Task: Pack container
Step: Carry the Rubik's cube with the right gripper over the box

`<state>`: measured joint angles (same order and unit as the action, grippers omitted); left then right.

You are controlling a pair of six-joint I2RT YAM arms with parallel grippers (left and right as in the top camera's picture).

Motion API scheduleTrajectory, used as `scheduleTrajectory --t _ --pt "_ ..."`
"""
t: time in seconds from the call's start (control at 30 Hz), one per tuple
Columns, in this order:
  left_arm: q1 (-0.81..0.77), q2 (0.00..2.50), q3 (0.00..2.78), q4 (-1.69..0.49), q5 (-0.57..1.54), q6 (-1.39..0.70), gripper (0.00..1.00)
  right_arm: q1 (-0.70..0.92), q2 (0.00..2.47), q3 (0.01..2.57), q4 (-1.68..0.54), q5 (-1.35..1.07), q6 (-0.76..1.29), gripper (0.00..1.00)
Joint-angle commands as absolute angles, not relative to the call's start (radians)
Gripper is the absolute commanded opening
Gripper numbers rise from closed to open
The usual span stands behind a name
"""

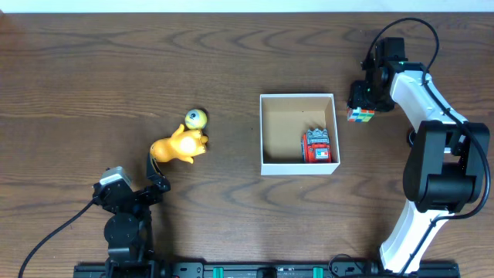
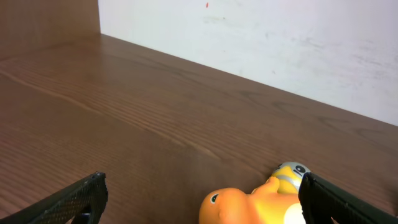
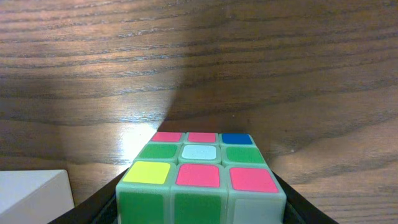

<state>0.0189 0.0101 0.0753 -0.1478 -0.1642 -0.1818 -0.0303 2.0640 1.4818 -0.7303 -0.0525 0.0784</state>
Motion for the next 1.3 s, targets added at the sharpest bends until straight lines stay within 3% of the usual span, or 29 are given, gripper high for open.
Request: scheduleTrajectory --t 0.0,0.37,0.83,1.27 --pt "0.022 0.005 0.047 -0.155 -0.172 -0.165 0.98 -0.026 2.046 1.515 -0.744 -0.037 0.069 0.41" --pt "0.022 0.005 0.047 -0.155 -0.172 -0.165 0.98 0.013 1.963 1.715 -0.886 -0.034 0.043 0.41" --pt "0.022 0.005 0.047 -0.155 -0.172 -0.165 0.98 0.288 1.95 1.924 -1.133 0.022 -0.084 0.4" --pt "0.022 0.005 0.047 -0.155 -0.172 -0.165 0.98 0.374 1.951 1.848 -1.208 0.022 -0.172 0.37"
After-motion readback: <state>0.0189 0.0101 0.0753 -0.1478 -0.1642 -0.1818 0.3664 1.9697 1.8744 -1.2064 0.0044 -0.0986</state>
